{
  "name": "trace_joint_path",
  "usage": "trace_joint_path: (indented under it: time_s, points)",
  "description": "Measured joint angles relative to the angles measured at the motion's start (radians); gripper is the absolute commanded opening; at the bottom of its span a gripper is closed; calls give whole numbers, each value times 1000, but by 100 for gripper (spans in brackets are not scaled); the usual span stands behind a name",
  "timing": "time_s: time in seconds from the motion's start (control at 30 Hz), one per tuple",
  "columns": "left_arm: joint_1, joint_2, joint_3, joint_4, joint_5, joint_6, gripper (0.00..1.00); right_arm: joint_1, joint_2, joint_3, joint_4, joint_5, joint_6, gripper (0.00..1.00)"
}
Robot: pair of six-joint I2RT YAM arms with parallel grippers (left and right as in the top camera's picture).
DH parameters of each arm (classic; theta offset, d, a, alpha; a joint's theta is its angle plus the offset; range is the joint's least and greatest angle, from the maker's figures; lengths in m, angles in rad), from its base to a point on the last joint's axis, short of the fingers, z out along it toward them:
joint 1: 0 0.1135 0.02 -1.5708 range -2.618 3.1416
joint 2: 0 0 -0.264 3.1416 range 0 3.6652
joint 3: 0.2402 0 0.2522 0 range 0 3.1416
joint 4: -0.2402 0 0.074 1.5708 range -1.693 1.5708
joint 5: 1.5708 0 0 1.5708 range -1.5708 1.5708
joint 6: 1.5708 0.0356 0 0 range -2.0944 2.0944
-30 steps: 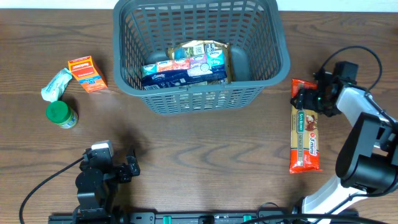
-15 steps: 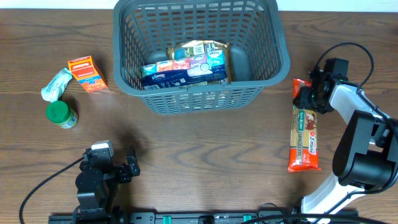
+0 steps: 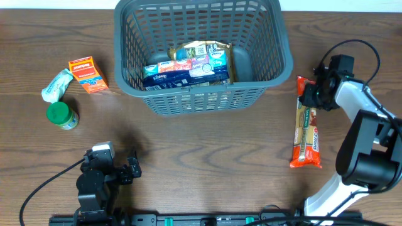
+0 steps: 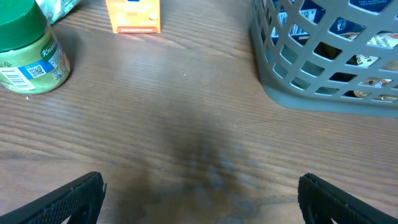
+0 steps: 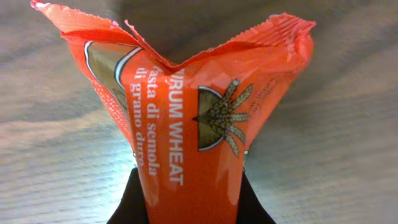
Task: Pack container
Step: 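Lift the spaghetti pack into the basket and release it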
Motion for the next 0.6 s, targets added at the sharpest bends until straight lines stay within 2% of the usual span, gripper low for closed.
trace_joint_path:
  time_s: [0.4,0.6]
  points:
    - [0,0,0,0,0,0,99,3,135,305,-272,-338,-23,1]
    - [0,0,0,0,0,0,99,3,134,598,-398,-377,-28,1]
